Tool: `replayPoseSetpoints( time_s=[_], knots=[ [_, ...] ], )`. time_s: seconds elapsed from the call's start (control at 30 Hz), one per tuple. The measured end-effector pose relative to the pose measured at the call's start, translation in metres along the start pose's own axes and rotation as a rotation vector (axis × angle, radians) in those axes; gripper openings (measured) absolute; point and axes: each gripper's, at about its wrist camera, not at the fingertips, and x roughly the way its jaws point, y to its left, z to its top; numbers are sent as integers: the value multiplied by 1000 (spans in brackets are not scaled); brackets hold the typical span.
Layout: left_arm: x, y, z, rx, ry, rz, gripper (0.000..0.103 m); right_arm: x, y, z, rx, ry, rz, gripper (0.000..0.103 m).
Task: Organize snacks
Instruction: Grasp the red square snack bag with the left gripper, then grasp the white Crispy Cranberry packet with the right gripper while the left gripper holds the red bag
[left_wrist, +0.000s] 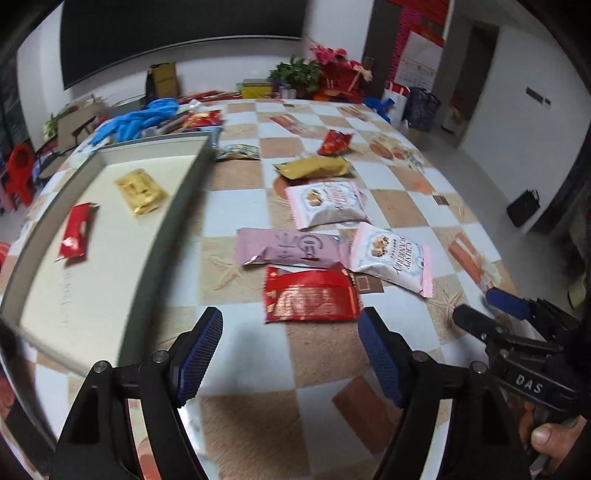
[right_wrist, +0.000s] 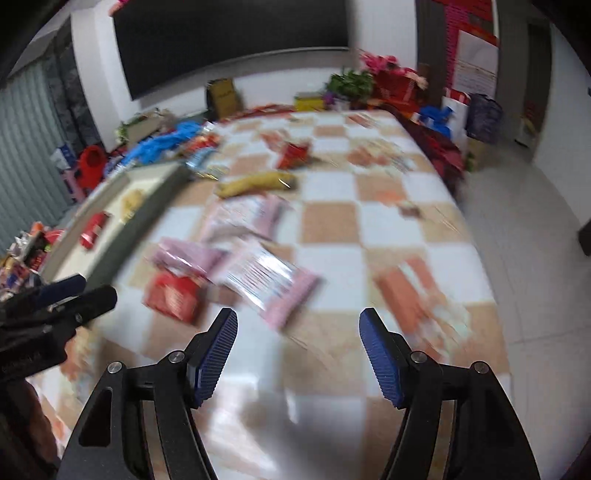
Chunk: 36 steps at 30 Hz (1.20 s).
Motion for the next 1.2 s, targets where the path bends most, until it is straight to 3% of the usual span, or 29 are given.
replayPoseSetpoints(
  time_s=[0.13, 0.23, 0.37, 0.4, 0.43, 0.47, 0.57, 0.7, 0.9, 1.03, 1.2],
  knots=[
    [18, -8, 7, 55, 13, 8, 79, 12, -16, -10, 36, 42, 47, 70],
    [28, -20, 11, 145, 40, -12, 81, 15, -13, -12, 22, 17, 67, 95],
    [48, -34, 11, 301, 66, 45, 82, 17, -16, -16, 31, 1, 103, 100],
    [50, -32, 12, 295, 63, 7, 81, 16, -18, -17, 37, -1, 127, 101],
    [51, -29, 13, 280, 75, -22, 74, 16, -19, -18, 40, -4, 135, 102],
    [50, -26, 14, 256, 77, -47, 56, 16, -19, -18, 44, -5, 140, 102],
    [42, -29, 6, 275, 70, -48, 22, 14, -21, -19, 46, -10, 149, 102],
    [29, -32, -13, 275, 43, -32, 22, 14, -22, -18, 57, -16, 164, 102],
    [16, -4, -22, 78, 31, -138, 22, 14, -20, -18, 41, -10, 148, 102],
    [11, 13, -28, 19, 17, -138, 22, 13, -14, -17, 16, 19, 130, 102],
    [8, 23, -32, 11, -11, -122, 22, -4, 24, 11, -158, -21, 135, 102]
  ],
)
